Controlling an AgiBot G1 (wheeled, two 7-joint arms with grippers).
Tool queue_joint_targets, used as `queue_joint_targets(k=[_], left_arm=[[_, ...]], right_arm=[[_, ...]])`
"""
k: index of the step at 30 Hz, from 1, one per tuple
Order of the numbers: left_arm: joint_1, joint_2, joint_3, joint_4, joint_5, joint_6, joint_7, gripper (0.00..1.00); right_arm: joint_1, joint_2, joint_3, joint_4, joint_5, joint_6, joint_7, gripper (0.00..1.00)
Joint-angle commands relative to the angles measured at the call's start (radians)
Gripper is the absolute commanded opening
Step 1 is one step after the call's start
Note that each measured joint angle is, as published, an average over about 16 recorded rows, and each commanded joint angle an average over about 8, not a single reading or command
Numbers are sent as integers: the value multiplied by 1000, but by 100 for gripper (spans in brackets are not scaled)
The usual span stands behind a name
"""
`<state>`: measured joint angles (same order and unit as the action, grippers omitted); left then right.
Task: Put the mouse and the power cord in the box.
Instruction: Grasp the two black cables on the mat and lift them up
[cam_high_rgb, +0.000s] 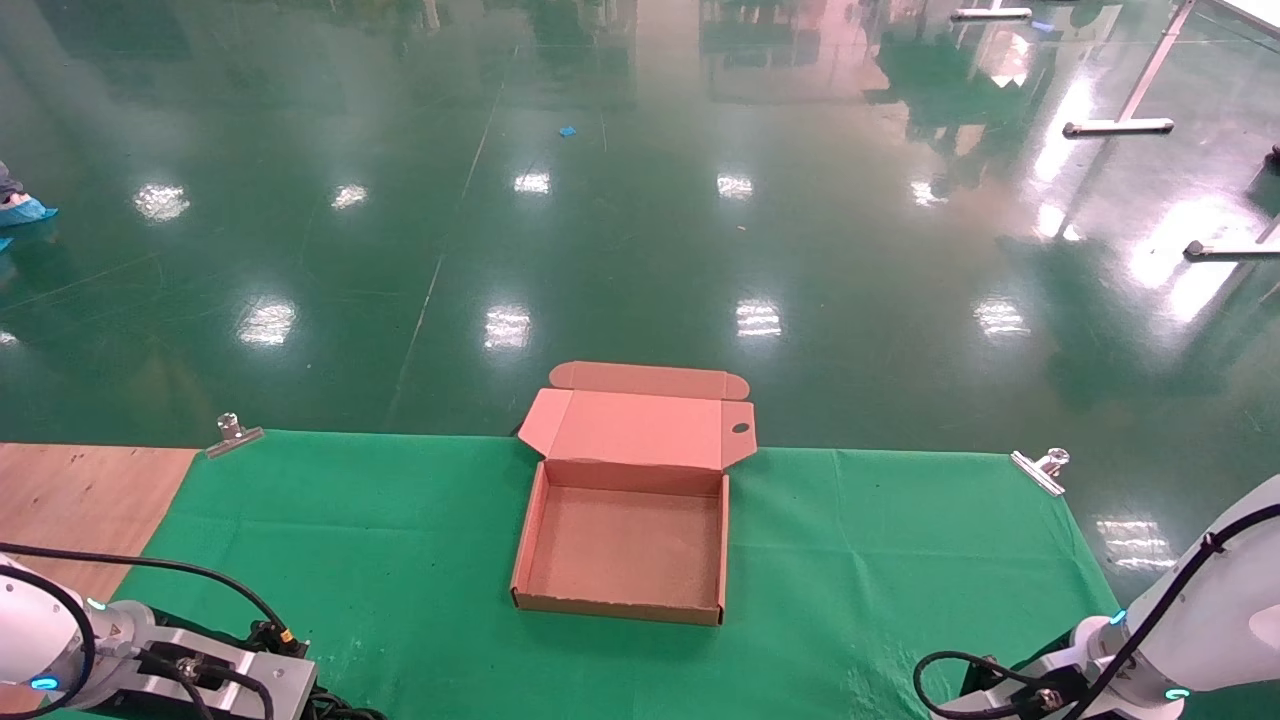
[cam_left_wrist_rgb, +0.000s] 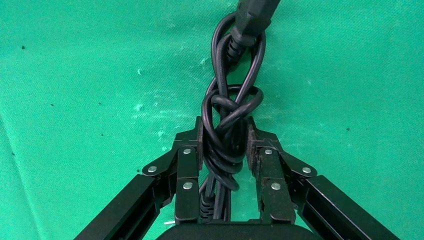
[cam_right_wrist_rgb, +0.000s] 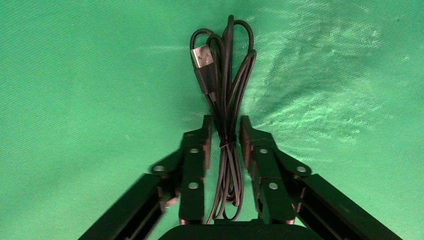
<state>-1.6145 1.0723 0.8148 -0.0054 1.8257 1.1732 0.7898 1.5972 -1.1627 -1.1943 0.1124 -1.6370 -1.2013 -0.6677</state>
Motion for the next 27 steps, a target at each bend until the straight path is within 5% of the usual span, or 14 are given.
queue_joint_targets(k=[1, 27], left_arm=[[-1, 1, 0, 0, 0, 0, 1, 0], [-124, -33, 5, -19, 7, 115, 20, 0]], right_arm=[[4, -1, 0, -4, 0, -2, -4, 0], [139, 32, 6, 30, 4, -85, -22, 0]])
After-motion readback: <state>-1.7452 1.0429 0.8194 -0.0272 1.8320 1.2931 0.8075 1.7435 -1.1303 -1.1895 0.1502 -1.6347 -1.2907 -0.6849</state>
